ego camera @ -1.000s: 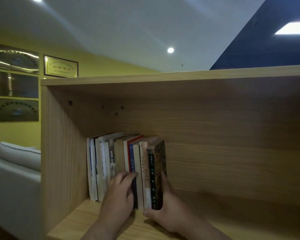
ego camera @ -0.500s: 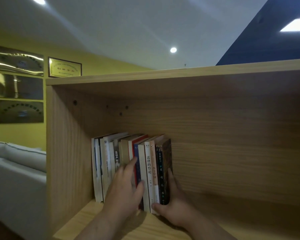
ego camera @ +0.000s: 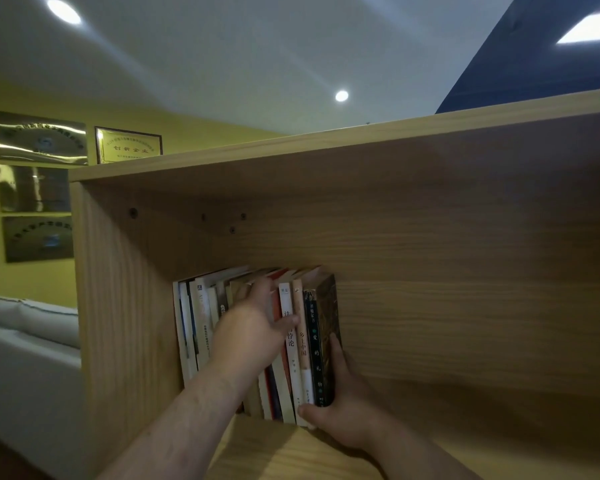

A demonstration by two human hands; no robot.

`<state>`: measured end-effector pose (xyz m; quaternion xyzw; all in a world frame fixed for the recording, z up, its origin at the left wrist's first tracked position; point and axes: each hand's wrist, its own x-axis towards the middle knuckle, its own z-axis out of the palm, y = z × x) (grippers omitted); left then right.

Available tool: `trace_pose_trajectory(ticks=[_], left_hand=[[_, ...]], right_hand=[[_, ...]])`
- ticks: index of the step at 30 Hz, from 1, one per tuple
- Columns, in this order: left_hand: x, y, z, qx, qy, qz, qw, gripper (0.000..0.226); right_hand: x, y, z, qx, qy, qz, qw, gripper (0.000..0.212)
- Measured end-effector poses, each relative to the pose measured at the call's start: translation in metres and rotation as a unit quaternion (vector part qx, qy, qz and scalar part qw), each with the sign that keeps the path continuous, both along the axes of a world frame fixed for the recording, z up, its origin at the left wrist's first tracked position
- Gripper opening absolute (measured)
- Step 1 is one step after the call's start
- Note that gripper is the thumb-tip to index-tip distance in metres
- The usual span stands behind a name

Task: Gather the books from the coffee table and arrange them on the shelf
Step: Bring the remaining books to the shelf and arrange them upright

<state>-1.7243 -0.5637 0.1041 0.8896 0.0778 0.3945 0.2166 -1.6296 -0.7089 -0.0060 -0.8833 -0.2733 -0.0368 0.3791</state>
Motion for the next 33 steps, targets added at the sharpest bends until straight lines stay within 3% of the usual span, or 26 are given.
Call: trace_pose_trajectory(ticks=[5,10,16,22,25,30,33], left_hand=[[-0.004,-0.004,-0.003,-0.051,-0.046,-0.037,0.997,0.039],[-0.020,-0.004,-0.007,-0.108,-0.063,-0.036,0.992,0.042],[-0.035,0.003,-0.004,-0.067,-0.100,-0.021,0.993,0.038],[-0.046,0.011,0.004,-0.030,-0.106,-0.006,0.994,0.048],[-0.047,0.007,-0.006,-0.094,-0.098,-0.028,0.990,0.057],[-0.045,0.000,-0.034,-0.167,-0.098,-0.083,0.977,0.021],[-0.043,-0.006,-0.043,-0.206,-0.064,-0.111,0.970,0.032]], right_hand=[[-0.002,0.000,0.001,0.011,0.001,0.003,1.000,0.137],[-0.005,-0.003,0.000,0.011,-0.004,0.006,1.000,0.137],[-0.005,-0.003,-0.001,0.016,-0.007,0.005,1.000,0.135],[-0.004,-0.003,-0.002,0.012,-0.012,0.010,1.000,0.133],[-0.004,-0.003,-0.003,0.015,-0.014,0.008,1.000,0.133],[-0.005,-0.002,-0.002,0.012,-0.008,0.000,1.000,0.135],[-0.005,-0.003,-0.002,0.023,-0.010,0.004,1.000,0.134]])
